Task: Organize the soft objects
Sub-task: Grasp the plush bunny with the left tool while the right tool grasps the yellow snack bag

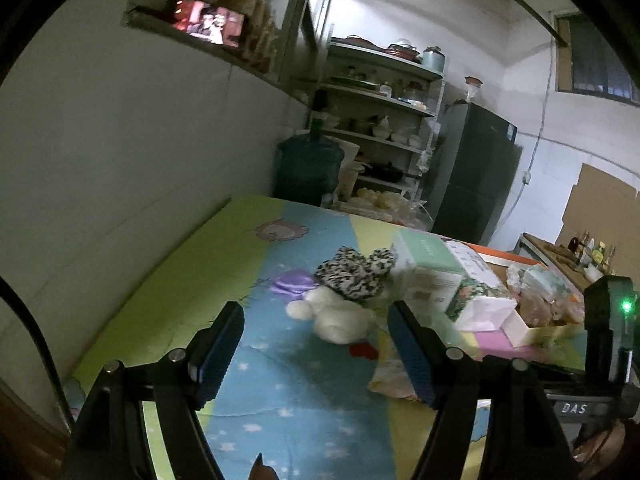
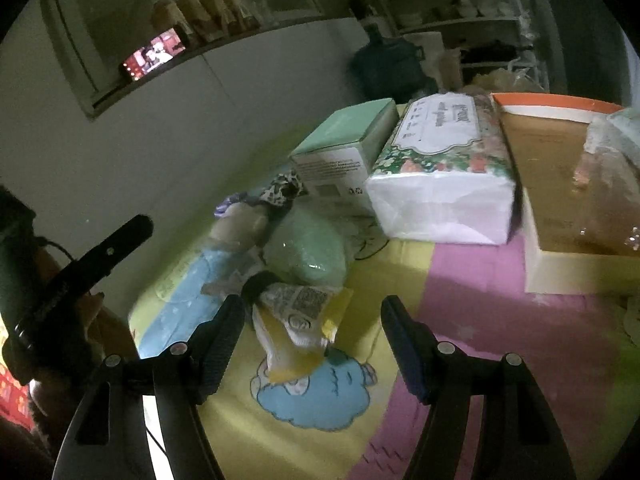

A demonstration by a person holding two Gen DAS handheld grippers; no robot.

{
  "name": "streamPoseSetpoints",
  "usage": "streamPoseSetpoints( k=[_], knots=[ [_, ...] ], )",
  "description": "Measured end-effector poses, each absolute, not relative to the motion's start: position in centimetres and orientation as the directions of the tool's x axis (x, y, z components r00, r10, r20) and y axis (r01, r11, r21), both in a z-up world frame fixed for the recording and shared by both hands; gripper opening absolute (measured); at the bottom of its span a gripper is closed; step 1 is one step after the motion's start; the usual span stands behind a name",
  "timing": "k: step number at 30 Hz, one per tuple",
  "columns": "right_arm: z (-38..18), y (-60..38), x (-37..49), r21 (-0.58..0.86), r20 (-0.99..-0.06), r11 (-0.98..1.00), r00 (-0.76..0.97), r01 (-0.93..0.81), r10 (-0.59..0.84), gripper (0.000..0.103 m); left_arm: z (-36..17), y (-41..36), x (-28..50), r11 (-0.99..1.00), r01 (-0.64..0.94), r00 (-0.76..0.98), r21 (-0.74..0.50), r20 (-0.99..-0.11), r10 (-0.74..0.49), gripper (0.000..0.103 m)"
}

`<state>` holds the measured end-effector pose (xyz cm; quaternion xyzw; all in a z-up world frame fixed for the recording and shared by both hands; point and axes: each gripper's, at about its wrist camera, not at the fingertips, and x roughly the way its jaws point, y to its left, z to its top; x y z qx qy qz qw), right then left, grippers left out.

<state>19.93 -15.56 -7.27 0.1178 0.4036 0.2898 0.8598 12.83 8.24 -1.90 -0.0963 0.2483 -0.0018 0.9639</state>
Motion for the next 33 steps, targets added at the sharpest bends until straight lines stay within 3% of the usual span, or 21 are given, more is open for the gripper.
streamPoseSetpoints(
  k=[6, 10, 14, 16, 24, 28, 33],
  knots=[
    [-7.1, -13.7, 18.7, 0.454, -0.633, 0.757, 0.429, -0.469, 0.645, 0.072, -2.7, 10.4, 13.1, 0.974, -0.056, 0.871, -0.220, -0.488, -0.060, 0.074],
    [-6.8, -10.3, 15.1, 0.328, -0.689, 0.740, 0.388, -0.587, 0.612, 0.073, -3.3, 11.5, 13.2, 0.970, -0.058, 0.869, -0.235, -0.491, -0.067, 0.074],
    [-6.0, -7.3, 11.8, 0.323, -0.686, 0.625, 0.279, -0.711, 0.672, 0.073, -3.6, 11.9, 13.4, 0.968, -0.059, 0.866, -0.246, -0.495, -0.073, 0.074],
    [-5.4, -6.9, 10.8, 0.272, -0.696, 0.632, 0.305, -0.726, 0.650, 0.073, -3.6, 11.9, 13.4, 0.969, -0.058, 0.866, -0.239, -0.494, -0.070, 0.074],
    [-3.6, -10.3, 12.5, 0.246, -0.663, 0.814, 0.522, -0.527, 0.538, 0.073, -3.8, 12.2, 13.7, 0.967, -0.057, 0.862, -0.249, -0.500, -0.078, 0.074],
    [-5.1, -10.7, 15.6, 0.351, -0.687, 0.849, 0.508, -0.395, 0.520, 0.073, -4.0, 12.4, 14.2, 0.964, -0.052, 0.847, -0.262, -0.523, -0.096, 0.074],
    [-5.9, -8.3, 17.2, 0.307, -0.703, 0.862, 0.515, -0.402, 0.491, 0.069, -3.9, 12.5, 14.3, 0.964, -0.055, 0.842, -0.262, -0.530, -0.096, 0.074]
  ],
)
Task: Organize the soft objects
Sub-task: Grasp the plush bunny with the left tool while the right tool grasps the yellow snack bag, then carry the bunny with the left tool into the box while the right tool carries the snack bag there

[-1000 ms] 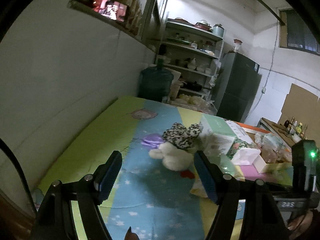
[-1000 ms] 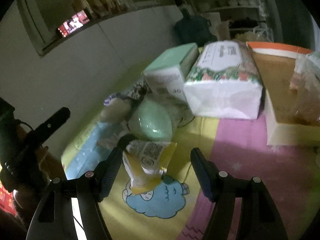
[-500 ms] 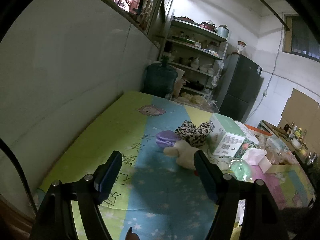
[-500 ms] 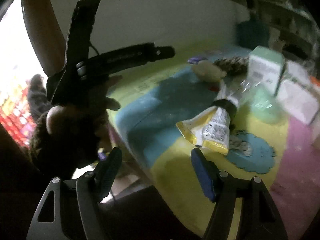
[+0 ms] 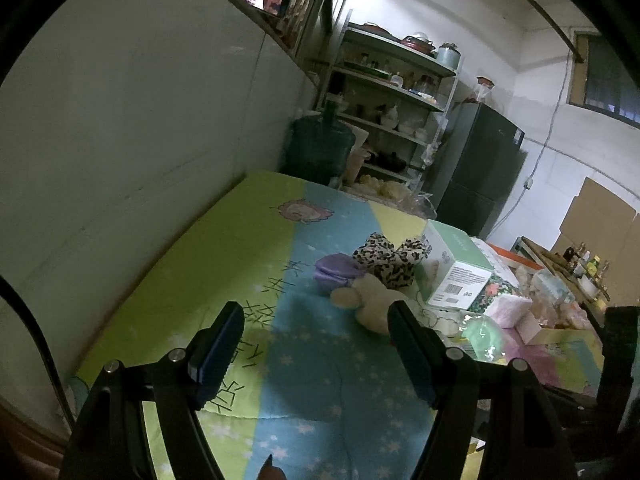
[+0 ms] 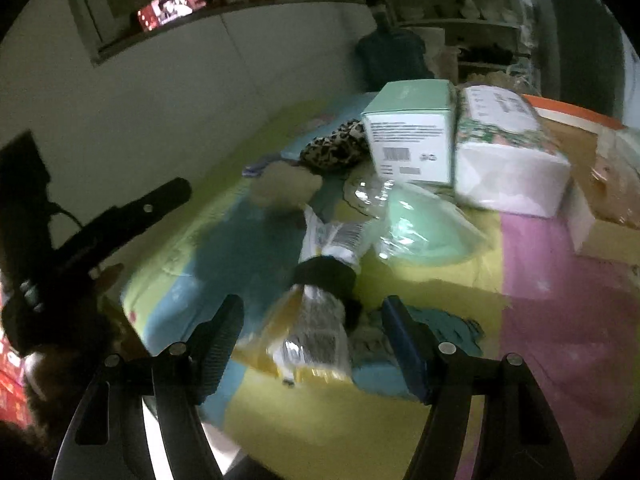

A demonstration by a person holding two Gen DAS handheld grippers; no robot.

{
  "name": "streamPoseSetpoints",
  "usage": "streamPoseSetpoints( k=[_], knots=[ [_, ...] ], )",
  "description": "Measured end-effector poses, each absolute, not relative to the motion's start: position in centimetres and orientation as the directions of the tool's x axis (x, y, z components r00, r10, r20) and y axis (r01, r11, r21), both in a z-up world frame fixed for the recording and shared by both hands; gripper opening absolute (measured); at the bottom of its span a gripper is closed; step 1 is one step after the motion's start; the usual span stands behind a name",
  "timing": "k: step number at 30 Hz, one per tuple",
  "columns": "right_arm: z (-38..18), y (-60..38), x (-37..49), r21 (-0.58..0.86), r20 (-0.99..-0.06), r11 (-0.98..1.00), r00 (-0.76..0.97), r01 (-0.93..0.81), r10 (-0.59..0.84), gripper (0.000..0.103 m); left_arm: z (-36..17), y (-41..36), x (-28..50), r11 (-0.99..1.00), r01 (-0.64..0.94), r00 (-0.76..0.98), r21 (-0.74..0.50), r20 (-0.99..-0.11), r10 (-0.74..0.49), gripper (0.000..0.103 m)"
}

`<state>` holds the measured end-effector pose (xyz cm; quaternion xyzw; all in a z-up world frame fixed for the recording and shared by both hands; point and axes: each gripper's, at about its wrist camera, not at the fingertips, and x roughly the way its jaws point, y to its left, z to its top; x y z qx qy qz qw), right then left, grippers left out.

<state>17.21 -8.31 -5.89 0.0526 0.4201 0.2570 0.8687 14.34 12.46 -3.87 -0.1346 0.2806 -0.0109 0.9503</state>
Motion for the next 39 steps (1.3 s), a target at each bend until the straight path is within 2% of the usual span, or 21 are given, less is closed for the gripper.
streamPoseSetpoints(
  k=[1, 3, 4, 8, 15, 18, 23, 27, 28, 29, 30, 31, 32, 39],
  knots=[
    [-6.0, -7.9, 17.3, 0.290, -0.708, 0.869, 0.520, -0.402, 0.477, 0.059, -3.9, 12.4, 14.6, 0.963, -0.050, 0.838, -0.264, -0.536, -0.103, 0.074],
    [-6.3, -7.4, 17.4, 0.226, -0.728, 0.894, 0.543, -0.386, 0.418, 0.048, -3.9, 12.1, 15.3, 0.962, -0.027, 0.829, -0.271, -0.545, -0.130, 0.074],
    [-6.2, -7.3, 17.3, 0.212, -0.725, 0.895, 0.551, -0.393, 0.413, 0.046, -4.0, 12.0, 15.8, 0.960, -0.009, 0.819, -0.281, -0.553, -0.155, 0.074],
    [-6.3, -7.2, 16.6, 0.180, -0.719, 0.896, 0.567, -0.407, 0.402, 0.042, -4.7, 11.2, 18.0, 0.951, 0.014, 0.778, -0.307, -0.594, -0.204, 0.074],
    [-4.4, -9.7, 14.3, 0.296, -0.617, 0.850, 0.592, -0.436, 0.519, 0.041, -5.2, 8.4, 21.7, 0.971, -0.011, 0.746, -0.240, -0.648, -0.152, 0.073],
    [-3.6, -10.7, 13.8, 0.289, -0.593, 0.856, 0.621, -0.429, 0.512, 0.041, -5.8, 8.1, 23.0, 0.970, -0.042, 0.722, -0.241, -0.678, -0.138, 0.073],
    [-3.2, -12.5, 13.3, 0.330, -0.556, 0.839, 0.629, -0.433, 0.543, 0.041, -7.3, 7.5, 24.4, 0.952, -0.036, 0.677, -0.304, -0.708, -0.201, 0.074],
    [-3.1, -13.3, 13.1, 0.344, -0.535, 0.829, 0.633, -0.441, 0.559, 0.041, -7.3, 6.5, 24.8, 0.959, -0.037, 0.664, -0.280, -0.724, -0.186, 0.076],
    [-3.1, -13.5, 13.2, 0.347, -0.532, 0.828, 0.634, -0.441, 0.561, 0.041, -7.3, 6.4, 24.8, 0.957, -0.034, 0.665, -0.290, -0.721, -0.194, 0.074],
    [-3.2, -13.7, 13.1, 0.352, -0.529, 0.826, 0.635, -0.440, 0.563, 0.041, -7.3, 6.6, 24.7, 0.950, -0.031, 0.667, -0.312, -0.714, -0.213, 0.065],
    [-3.2, -13.9, 13.1, 0.355, -0.526, 0.825, 0.636, -0.440, 0.565, 0.041, -7.5, 7.0, 24.5, 0.938, -0.021, 0.671, -0.347, -0.700, -0.245, 0.049],
    [-3.2, -14.1, 13.0, 0.357, -0.524, 0.825, 0.638, -0.438, 0.565, 0.041, -7.6, 7.2, 24.6, 0.916, -0.003, 0.663, -0.401, -0.686, -0.299, 0.047],
    [-3.2, -14.3, 12.9, 0.360, -0.522, 0.825, 0.639, -0.437, 0.566, 0.041, -7.6, 7.2, 24.5, 0.912, -0.008, 0.663, -0.410, -0.685, -0.302, 0.046],
    [-2.7, -15.3, 13.0, 0.374, -0.501, 0.814, 0.642, -0.445, 0.581, 0.041, -5.8, 6.8, 20.8, 0.953, 0.007, 0.717, -0.302, -0.663, -0.215, 0.044]
  ],
)
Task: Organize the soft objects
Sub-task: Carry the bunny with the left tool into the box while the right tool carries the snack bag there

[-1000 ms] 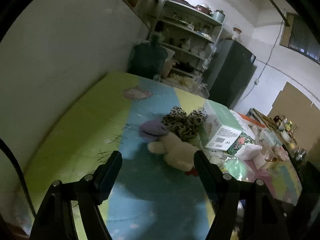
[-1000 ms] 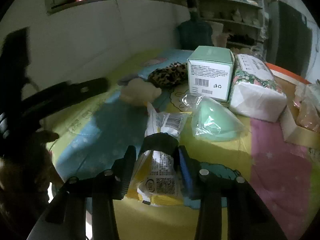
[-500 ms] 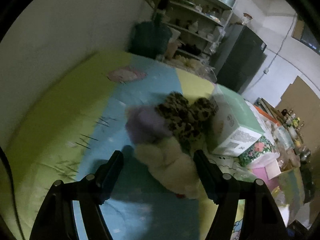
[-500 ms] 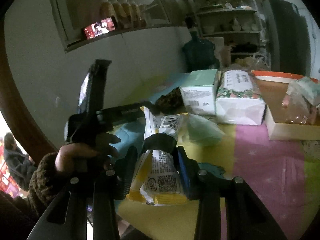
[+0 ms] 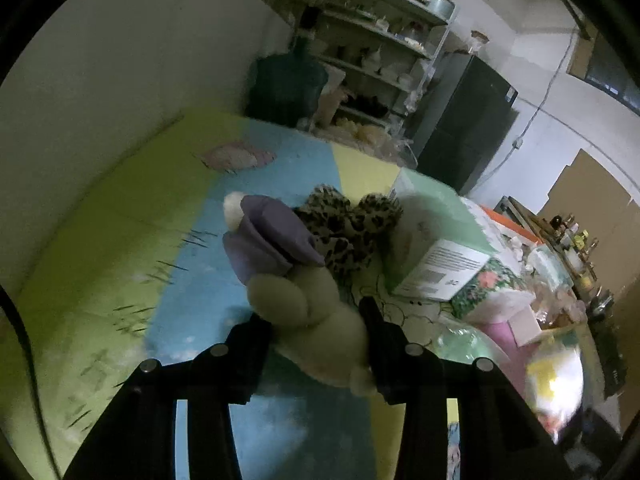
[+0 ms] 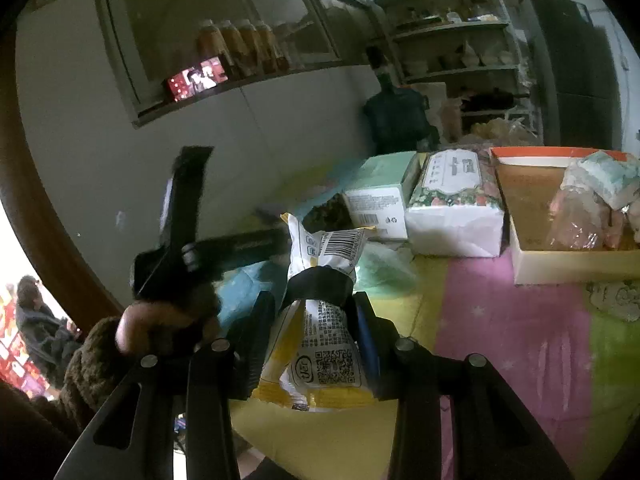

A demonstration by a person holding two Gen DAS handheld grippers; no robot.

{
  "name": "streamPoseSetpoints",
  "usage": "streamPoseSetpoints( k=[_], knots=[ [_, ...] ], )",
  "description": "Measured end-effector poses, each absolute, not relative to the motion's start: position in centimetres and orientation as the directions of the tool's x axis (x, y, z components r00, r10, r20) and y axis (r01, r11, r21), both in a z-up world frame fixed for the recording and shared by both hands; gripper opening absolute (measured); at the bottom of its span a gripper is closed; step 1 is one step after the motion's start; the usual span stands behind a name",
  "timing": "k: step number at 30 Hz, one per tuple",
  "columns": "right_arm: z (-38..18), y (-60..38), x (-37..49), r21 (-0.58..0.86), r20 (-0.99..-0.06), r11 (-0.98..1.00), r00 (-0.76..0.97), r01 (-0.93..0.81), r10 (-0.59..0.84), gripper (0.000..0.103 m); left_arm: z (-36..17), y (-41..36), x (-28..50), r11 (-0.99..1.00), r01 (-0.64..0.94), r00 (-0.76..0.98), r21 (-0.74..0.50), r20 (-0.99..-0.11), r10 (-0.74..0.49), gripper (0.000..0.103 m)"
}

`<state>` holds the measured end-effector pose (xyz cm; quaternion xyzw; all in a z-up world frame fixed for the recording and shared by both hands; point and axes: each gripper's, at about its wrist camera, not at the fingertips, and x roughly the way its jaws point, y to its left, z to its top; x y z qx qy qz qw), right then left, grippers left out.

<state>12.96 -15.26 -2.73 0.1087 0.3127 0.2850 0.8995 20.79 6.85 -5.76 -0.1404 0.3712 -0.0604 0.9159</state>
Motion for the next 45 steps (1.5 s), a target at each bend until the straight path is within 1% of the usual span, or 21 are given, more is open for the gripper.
streamPoseSetpoints(
  k=[5, 10, 16, 22, 27, 34, 40, 45],
  knots=[
    [-2.3, -15.2, 13.1, 0.377, -0.484, 0.804, 0.642, -0.460, 0.595, 0.041, -2.9, 7.0, 17.6, 0.971, 0.007, 0.782, -0.237, -0.604, -0.153, 0.044],
    [-1.5, -15.6, 13.0, 0.371, -0.464, 0.806, 0.659, -0.461, 0.591, 0.041, -1.0, 5.9, 16.0, 0.977, 0.033, 0.810, -0.210, -0.567, -0.149, 0.044],
    [-0.5, -17.3, 12.8, 0.364, -0.439, 0.823, 0.699, -0.436, 0.565, 0.041, 0.9, 3.3, 15.3, 0.976, 0.105, 0.830, -0.189, -0.524, -0.191, 0.044],
    [0.3, -20.7, 12.4, 0.363, -0.410, 0.855, 0.761, -0.370, 0.503, 0.041, 2.1, -1.8, 15.8, 0.949, 0.254, 0.811, -0.189, -0.493, -0.315, 0.044],
    [0.6, -24.5, 12.3, 0.362, -0.397, 0.884, 0.809, -0.295, 0.432, 0.041, 2.7, -5.9, 16.9, 0.912, 0.349, 0.774, -0.217, -0.481, -0.411, 0.044],
    [1.1, -29.7, 12.5, 0.347, -0.378, 0.917, 0.865, -0.198, 0.330, 0.041, 3.4, -11.1, 19.4, 0.876, 0.420, 0.738, -0.238, -0.472, -0.482, 0.044],
    [1.6, -34.4, 13.8, 0.331, -0.361, 0.936, 0.899, -0.122, 0.245, 0.041, 3.9, -14.8, 22.4, 0.873, 0.429, 0.732, -0.233, -0.477, -0.487, 0.044],
    [2.2, -37.4, 15.7, 0.288, -0.362, 0.954, 0.913, -0.083, 0.188, 0.041, 3.4, -17.4, 25.2, 0.879, 0.413, 0.721, -0.237, -0.504, -0.475, 0.044]
  ],
)
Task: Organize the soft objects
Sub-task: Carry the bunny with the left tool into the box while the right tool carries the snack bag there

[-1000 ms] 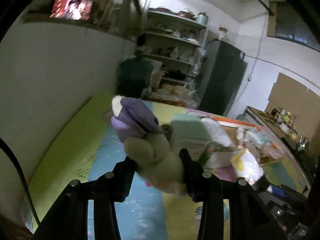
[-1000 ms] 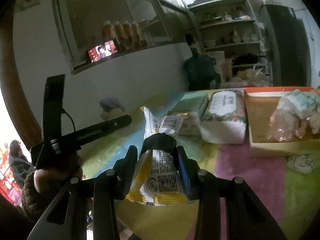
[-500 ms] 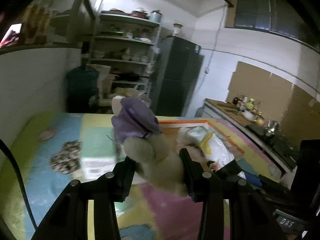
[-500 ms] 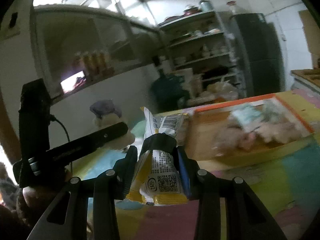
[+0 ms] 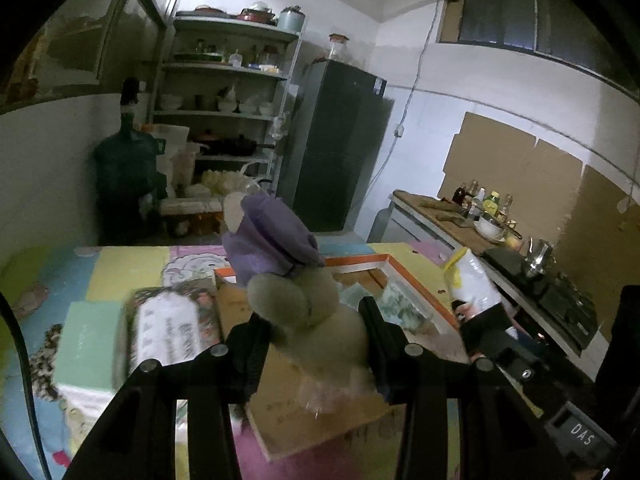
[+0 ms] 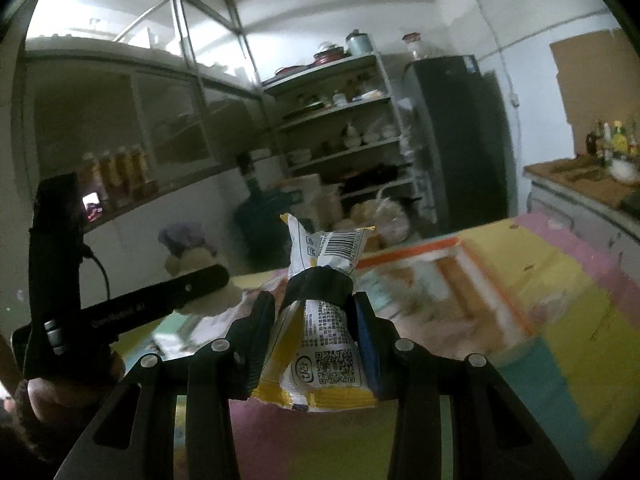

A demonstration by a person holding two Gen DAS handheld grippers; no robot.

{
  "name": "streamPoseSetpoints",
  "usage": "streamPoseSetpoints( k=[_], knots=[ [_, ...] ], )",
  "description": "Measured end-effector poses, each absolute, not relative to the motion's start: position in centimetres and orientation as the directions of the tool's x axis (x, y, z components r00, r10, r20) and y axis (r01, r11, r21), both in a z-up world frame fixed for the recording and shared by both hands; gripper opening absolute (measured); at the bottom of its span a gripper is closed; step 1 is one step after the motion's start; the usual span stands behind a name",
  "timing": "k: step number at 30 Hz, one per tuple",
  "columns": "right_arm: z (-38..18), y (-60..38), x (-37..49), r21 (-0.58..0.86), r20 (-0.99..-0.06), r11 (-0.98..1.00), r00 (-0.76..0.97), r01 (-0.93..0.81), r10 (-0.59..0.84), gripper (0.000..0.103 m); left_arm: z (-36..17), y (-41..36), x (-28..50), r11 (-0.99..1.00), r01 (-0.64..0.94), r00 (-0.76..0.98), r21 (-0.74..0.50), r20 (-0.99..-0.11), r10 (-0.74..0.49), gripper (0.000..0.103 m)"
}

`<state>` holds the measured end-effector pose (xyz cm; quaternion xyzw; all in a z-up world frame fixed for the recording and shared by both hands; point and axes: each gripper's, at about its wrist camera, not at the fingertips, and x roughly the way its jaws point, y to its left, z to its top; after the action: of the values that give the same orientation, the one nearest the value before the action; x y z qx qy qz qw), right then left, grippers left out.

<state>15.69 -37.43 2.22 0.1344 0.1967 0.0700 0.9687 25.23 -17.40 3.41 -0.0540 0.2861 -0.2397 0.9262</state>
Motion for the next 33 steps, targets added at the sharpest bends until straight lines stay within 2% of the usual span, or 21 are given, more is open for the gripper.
streamPoseSetpoints(
  k=[8, 15, 33],
  knots=[
    [1.6, -41.0, 20.5, 0.230, -0.422, 0.971, 0.893, -0.060, 0.156, 0.041, 2.0, -20.8, 30.3, 0.897, 0.366, 0.699, -0.247, -0.564, -0.440, 0.044],
    [0.0, -41.8, 24.8, 0.244, -0.477, 0.967, 0.858, -0.078, 0.189, 0.041, 0.1, -22.5, 32.8, 0.901, 0.352, 0.674, -0.253, -0.600, -0.432, 0.044],
    [-2.5, -42.1, 28.1, 0.249, -0.549, 0.966, 0.812, -0.069, 0.199, 0.041, -2.9, -25.2, 34.8, 0.934, 0.327, 0.652, -0.144, -0.681, -0.333, 0.044]
  ],
)
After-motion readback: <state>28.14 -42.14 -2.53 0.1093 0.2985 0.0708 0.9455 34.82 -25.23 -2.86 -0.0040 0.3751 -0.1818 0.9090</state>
